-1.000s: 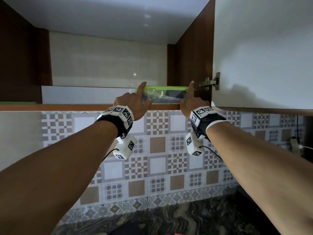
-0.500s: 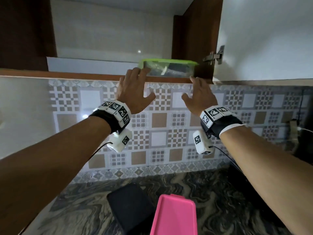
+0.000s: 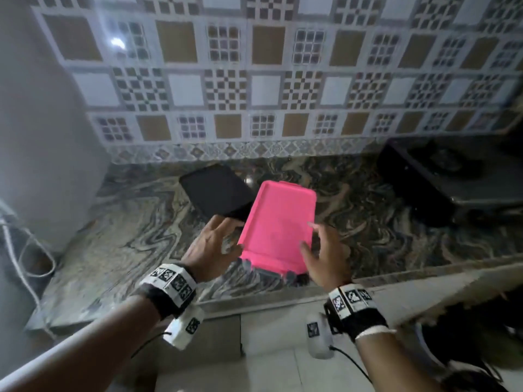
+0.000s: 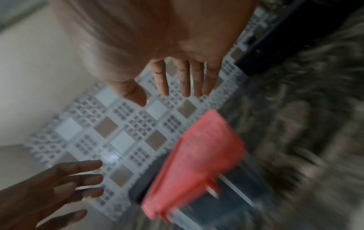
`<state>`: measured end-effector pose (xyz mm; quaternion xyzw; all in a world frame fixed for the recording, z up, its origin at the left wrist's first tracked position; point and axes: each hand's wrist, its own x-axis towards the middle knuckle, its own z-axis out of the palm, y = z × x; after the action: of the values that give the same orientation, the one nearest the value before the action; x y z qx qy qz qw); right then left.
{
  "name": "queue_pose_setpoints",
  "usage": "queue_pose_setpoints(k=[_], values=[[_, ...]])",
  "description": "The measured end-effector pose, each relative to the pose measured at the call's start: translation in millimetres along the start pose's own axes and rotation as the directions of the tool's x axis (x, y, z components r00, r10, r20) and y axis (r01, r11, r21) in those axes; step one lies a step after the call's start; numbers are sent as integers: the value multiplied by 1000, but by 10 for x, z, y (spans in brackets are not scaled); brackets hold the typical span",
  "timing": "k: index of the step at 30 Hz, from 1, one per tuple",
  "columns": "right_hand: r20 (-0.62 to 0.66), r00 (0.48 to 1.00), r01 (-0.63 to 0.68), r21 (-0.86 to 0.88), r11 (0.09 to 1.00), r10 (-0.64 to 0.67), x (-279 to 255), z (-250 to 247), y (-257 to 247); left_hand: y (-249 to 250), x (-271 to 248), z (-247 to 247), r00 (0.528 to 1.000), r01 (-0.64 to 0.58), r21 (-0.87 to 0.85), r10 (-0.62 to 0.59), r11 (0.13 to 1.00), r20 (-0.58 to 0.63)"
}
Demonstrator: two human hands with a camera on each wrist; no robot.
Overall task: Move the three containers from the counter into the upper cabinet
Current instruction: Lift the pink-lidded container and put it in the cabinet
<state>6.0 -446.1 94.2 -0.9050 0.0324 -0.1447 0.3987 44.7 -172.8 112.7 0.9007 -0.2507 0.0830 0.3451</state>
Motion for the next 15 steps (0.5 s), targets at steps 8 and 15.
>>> queue_pose_setpoints(k=[8,15], values=[[138,948,-290,-5,957,288,-149,504,509,-299,46,809,900,397,-1,-389,918,196],[186,952,-259,77,963,242,15,646,703,-394,220,1013,862,471,-78,-440,878,251]])
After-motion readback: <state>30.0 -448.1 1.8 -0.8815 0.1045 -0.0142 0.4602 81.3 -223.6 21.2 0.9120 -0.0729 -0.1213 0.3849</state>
